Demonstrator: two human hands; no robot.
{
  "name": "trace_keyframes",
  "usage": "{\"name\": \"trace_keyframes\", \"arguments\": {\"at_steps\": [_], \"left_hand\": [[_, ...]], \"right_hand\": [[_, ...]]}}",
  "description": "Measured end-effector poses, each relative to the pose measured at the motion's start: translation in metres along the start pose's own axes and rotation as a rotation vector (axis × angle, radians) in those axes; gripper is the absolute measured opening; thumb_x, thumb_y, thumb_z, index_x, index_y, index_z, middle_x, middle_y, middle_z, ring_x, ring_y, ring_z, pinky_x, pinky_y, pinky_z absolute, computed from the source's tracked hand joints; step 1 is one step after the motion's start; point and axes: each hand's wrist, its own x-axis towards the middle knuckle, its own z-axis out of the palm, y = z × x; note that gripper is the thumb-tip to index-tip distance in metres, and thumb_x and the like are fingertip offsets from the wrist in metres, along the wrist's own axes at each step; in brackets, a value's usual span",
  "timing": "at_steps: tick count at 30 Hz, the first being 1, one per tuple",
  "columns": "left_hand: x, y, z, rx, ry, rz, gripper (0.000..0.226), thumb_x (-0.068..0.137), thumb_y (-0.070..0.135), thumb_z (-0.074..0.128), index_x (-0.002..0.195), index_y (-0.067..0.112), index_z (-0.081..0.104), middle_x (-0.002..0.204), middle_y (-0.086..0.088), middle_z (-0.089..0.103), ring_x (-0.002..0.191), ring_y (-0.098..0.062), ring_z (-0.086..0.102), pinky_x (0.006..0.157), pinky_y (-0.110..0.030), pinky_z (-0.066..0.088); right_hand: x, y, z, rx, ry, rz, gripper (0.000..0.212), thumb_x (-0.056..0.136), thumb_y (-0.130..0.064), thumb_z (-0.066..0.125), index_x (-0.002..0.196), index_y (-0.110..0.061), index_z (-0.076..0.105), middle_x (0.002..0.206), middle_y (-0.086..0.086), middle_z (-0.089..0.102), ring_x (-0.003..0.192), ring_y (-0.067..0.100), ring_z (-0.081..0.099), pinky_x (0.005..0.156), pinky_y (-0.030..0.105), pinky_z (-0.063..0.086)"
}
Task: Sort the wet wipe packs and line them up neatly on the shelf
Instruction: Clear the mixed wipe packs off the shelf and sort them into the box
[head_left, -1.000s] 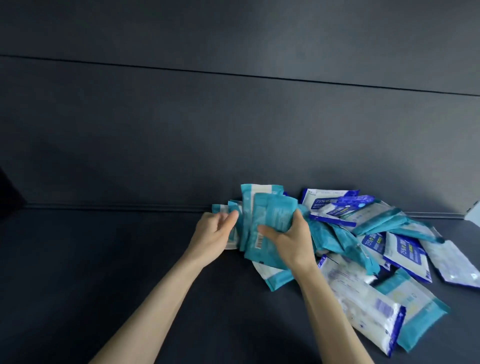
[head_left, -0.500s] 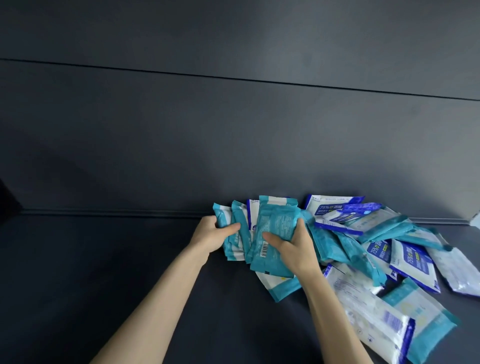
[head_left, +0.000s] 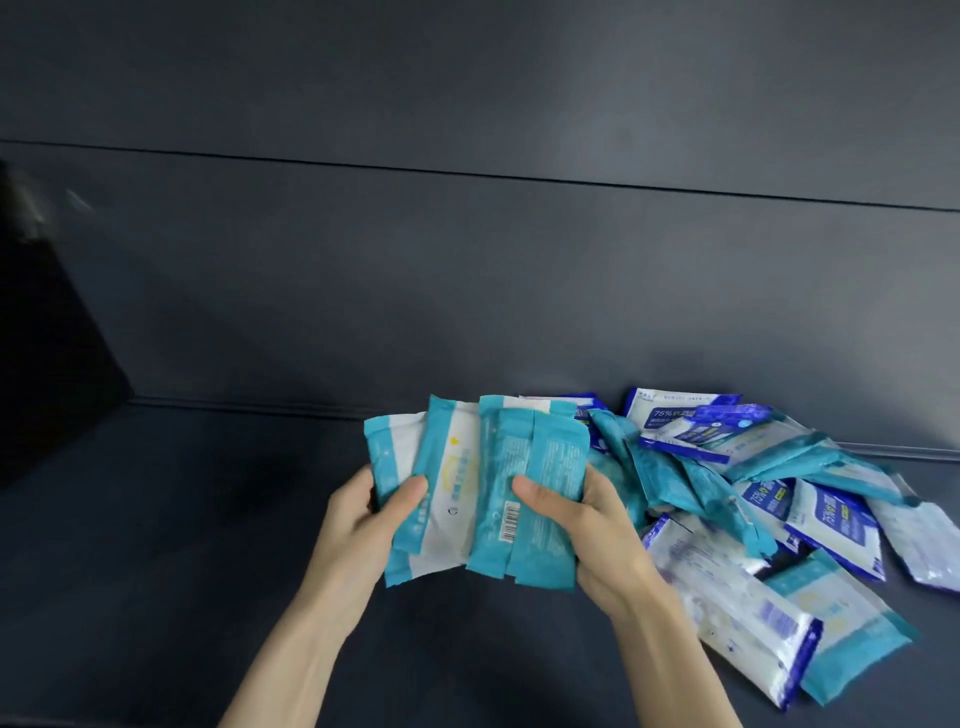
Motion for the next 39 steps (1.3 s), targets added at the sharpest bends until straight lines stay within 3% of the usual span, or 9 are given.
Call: {"name": "trace_keyframes", "arguments": {"at_steps": [3,7,9,16,22,26,31,36,39], "left_hand": [[-0.024,-0.004,0.006,-0.068,-0.083,-0.050,0.019,0.090,0.017,0.057,0.107,0.017,0.066,0.102,-0.005,0.072,0.096,-0.021,0.069,0.084,-0.036,0.052],[-0.057,-0.010,0.023,-0.019,-0.230,-0.060,0.019,0.089,0.026,0.059,0.108,0.021,0.062,0.101,0.001,0.072,0.092,-0.014,0.069,0.070,-0.025,0.056],[-0.073,-0.015,0.032,0.026,-0.299,-0.034,0.021,0.090,0.027,0.058,0.111,0.021,0.060,0.103,0.001,0.072,0.093,-0.014,0.069,0.075,-0.030,0.057],[-0.155,-0.043,0.074,0.079,-0.657,-0.044,0.017,0.092,0.024,0.055,0.110,0.024,0.058,0.104,0.007,0.071,0.100,-0.013,0.067,0.085,-0.035,0.051],[-0.262,-0.071,0.138,0.118,-1.052,-0.153,0.014,0.097,0.018,0.048,0.110,0.020,0.052,0.098,0.002,0.069,0.082,-0.004,0.068,0.063,-0.017,0.052],[-0.336,-0.104,0.169,0.142,-1.232,-0.232,0.015,0.097,0.018,0.047,0.111,0.022,0.050,0.103,0.001,0.068,0.086,-0.004,0.068,0.064,-0.016,0.051],[-0.437,-0.158,0.212,0.217,-1.390,-0.359,0.014,0.099,0.023,0.045,0.111,0.029,0.047,0.104,0.010,0.067,0.098,-0.003,0.065,0.074,-0.017,0.051],[-0.518,-0.210,0.246,0.306,-1.413,-0.496,0.009,0.100,0.021,0.044,0.108,0.025,0.045,0.110,-0.001,0.064,0.091,-0.004,0.065,0.072,-0.019,0.053],[-0.550,-0.234,0.262,0.368,-1.407,-0.525,0.009,0.099,0.021,0.045,0.106,0.027,0.044,0.108,0.002,0.063,0.095,-0.010,0.064,0.077,-0.026,0.054]], "right_hand": [[-0.030,0.004,0.002,0.002,0.056,-0.026,0.040,0.074,-0.008,0.076,0.112,-0.003,0.062,0.107,0.014,0.071,0.097,0.033,0.068,0.080,0.047,0.057],[-0.082,0.013,0.000,-0.012,0.145,-0.043,0.041,0.072,-0.009,0.075,0.111,-0.004,0.063,0.105,0.014,0.072,0.094,0.032,0.069,0.076,0.043,0.058],[-0.112,0.019,-0.002,-0.007,0.224,-0.063,0.037,0.073,-0.007,0.077,0.107,-0.005,0.064,0.102,0.013,0.072,0.091,0.031,0.070,0.073,0.041,0.058],[-0.269,0.044,-0.019,0.157,0.681,-0.165,0.038,0.075,-0.018,0.063,0.111,-0.006,0.059,0.102,0.012,0.072,0.086,0.027,0.071,0.065,0.036,0.059],[-0.419,0.074,-0.040,0.097,1.111,-0.209,0.039,0.077,-0.024,0.064,0.113,-0.010,0.058,0.106,0.009,0.071,0.092,0.028,0.070,0.073,0.040,0.059],[-0.508,0.106,-0.051,0.134,1.318,-0.147,0.039,0.078,-0.026,0.071,0.111,-0.010,0.059,0.104,0.009,0.071,0.091,0.027,0.070,0.069,0.037,0.058],[-0.613,0.144,-0.078,0.206,1.472,-0.084,0.038,0.080,-0.024,0.065,0.115,-0.010,0.057,0.106,0.008,0.071,0.094,0.028,0.069,0.070,0.037,0.058],[-0.692,0.178,-0.114,0.242,1.545,0.019,0.040,0.082,-0.026,0.066,0.118,-0.011,0.055,0.109,0.007,0.070,0.096,0.026,0.069,0.081,0.045,0.057],[-0.725,0.197,-0.135,0.298,1.567,0.076,0.034,0.087,-0.024,0.064,0.117,-0.012,0.054,0.109,0.007,0.070,0.094,0.025,0.070,0.078,0.044,0.059]]}}
